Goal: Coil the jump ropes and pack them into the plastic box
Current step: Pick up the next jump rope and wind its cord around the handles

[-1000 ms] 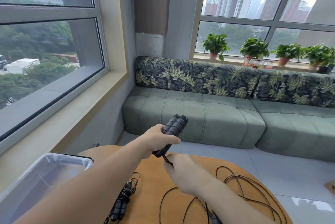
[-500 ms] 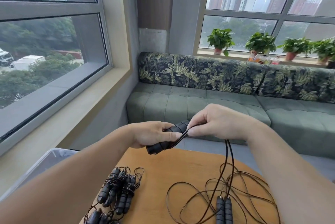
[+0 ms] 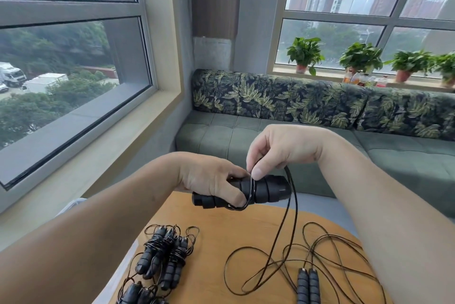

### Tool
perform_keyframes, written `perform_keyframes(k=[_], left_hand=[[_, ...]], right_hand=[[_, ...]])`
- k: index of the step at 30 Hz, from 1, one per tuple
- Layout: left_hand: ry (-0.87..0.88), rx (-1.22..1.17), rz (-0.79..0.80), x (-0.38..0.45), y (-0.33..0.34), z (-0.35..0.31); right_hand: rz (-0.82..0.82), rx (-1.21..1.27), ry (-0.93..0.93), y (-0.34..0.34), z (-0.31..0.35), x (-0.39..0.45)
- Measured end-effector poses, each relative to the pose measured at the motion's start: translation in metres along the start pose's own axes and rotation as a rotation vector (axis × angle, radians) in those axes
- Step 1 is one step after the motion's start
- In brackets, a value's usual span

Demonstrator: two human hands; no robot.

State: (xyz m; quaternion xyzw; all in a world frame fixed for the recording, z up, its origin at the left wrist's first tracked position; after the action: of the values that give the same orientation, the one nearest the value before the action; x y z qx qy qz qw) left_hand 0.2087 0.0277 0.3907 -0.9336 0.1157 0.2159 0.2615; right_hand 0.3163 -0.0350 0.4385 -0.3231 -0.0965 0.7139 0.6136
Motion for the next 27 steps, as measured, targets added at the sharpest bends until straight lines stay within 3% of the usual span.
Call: perform_keyframes(k=[7, 11, 22, 27], left_hand=[[0.038, 0.042, -0.04, -0.01, -0.007, -0.005], [0.043, 0.038, -0.058, -0.011, -0.005, -0.005], [0.003, 0.057, -0.04, -0.011, 0.001, -0.004], [0.09, -0.045, -0.053, -0.013, 0.003, -0.008]], right_hand=[[0.036, 0.604, -0.176, 0.012, -0.033, 0.019], [0.016, 0.806, -0.235, 0.021, -0.055, 0.028], [0.087, 0.699, -0.192, 0.023, -0.055, 0.033], [0.081, 0.883, -0.239, 0.043, -0.075, 0.05]])
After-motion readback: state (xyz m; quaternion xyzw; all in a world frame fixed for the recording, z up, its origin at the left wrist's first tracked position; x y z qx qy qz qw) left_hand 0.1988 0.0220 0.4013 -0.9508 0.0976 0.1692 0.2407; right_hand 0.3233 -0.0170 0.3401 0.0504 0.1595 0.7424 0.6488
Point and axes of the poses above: each hand's wrist, its own x-axis towards the middle knuckle, its own y-axis out of the palm, z = x × y, the point moved 6 cm from there along x, towards the middle knuckle, and after that the axes turned 3 degrees about z, right-handed, at the moved point
